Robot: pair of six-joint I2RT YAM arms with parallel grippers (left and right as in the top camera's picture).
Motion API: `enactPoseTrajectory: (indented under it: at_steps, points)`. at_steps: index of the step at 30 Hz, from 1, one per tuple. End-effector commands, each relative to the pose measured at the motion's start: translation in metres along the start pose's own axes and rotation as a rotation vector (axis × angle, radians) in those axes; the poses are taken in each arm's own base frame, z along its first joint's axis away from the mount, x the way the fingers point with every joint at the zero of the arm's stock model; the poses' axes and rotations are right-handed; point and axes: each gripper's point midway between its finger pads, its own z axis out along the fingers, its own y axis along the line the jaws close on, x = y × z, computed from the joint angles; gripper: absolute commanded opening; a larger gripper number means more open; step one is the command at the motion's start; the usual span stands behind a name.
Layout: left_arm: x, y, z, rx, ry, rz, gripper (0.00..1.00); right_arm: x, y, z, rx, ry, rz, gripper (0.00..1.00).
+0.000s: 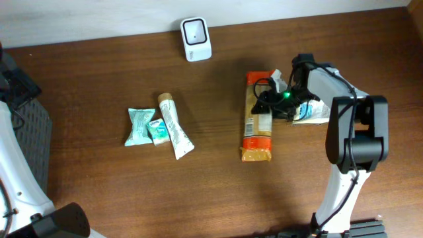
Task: Scan the item barcode
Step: 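Grasp the red spaghetti pack with the right gripper, then hold the spaghetti pack up to the white scanner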
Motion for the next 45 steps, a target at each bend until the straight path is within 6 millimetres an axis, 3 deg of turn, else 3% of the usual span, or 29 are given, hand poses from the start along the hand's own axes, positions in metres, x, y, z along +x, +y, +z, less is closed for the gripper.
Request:
enactPoseTrajectory:
  at_steps: [1,6,7,8,9,11,14,18,21,24,25,27,28,30,32,35,39,45]
  points:
    - [-0.003,0.003,-0.003,-0.004,-0.014,-0.01,0.99,0.013,-0.016,0.037,-0.034,0.025,0.087,0.58]
    - [-0.003,0.003,-0.003,-0.004,-0.015,-0.01,0.99,-0.007,-0.001,0.046,-0.139,-0.074,0.02,0.22]
    - [-0.003,0.003,-0.003,-0.004,-0.014,-0.009,0.99,-0.01,0.002,0.046,-0.148,-0.086,0.001,0.22]
    - [-0.003,0.003,-0.003,-0.004,-0.015,-0.01,0.99,-0.013,0.004,0.047,-0.15,-0.094,-0.015,0.38]
    - [-0.003,0.003,-0.003,-0.004,-0.015,-0.01,0.99,-0.014,0.005,0.048,-0.147,-0.098,-0.034,0.46]
    - [-0.003,0.003,-0.003,-0.004,-0.015,-0.01,0.99,-0.016,0.006,0.046,-0.14,-0.106,-0.092,0.57]
    - [-0.003,0.003,-0.003,-0.004,-0.014,-0.01,0.99,-0.032,0.006,0.03,-0.017,-0.109,-0.125,0.64]
    - [-0.003,0.003,-0.003,-0.004,-0.015,-0.01,0.99,-0.054,0.011,0.012,0.336,-0.074,-0.261,0.73]
    - [-0.003,0.003,-0.003,-0.004,-0.014,-0.01,0.99,-0.043,0.021,0.043,0.364,-0.013,-0.309,0.75]
    - [-0.003,0.003,-0.003,-0.004,-0.015,-0.01,0.99,-0.031,0.009,0.074,0.369,0.044,-0.255,0.74]
    - [-0.003,0.003,-0.003,-0.004,-0.015,-0.01,0.99,-0.029,0.005,0.077,0.37,0.053,-0.234,0.68]
    - [-0.003,0.003,-0.003,-0.004,-0.014,-0.01,0.99,-0.029,0.001,0.078,0.357,0.058,-0.22,0.45]
    - [-0.003,0.003,-0.003,-0.004,-0.015,-0.01,0.99,-0.029,0.002,0.076,0.326,0.057,-0.209,0.38]
    - [-0.003,0.003,-0.003,-0.004,-0.015,-0.01,0.99,-0.029,0.007,0.073,0.249,0.054,-0.191,0.37]
    - [-0.003,0.003,-0.003,-0.004,-0.014,-0.009,0.99,-0.028,0.019,0.068,0.109,0.057,-0.21,0.25]
    - [-0.003,0.003,-0.003,-0.004,-0.014,-0.009,0.99,-0.024,0.042,0.053,-0.124,0.05,-0.242,0.05]
    - [-0.003,0.003,-0.003,-0.004,-0.015,-0.01,0.99,-0.03,0.066,0.005,-0.382,-0.027,-0.254,0.04]
    - [-0.003,0.003,-0.003,-0.004,-0.015,-0.01,0.99,-0.031,0.142,-0.13,-0.611,-0.281,-0.426,0.04]
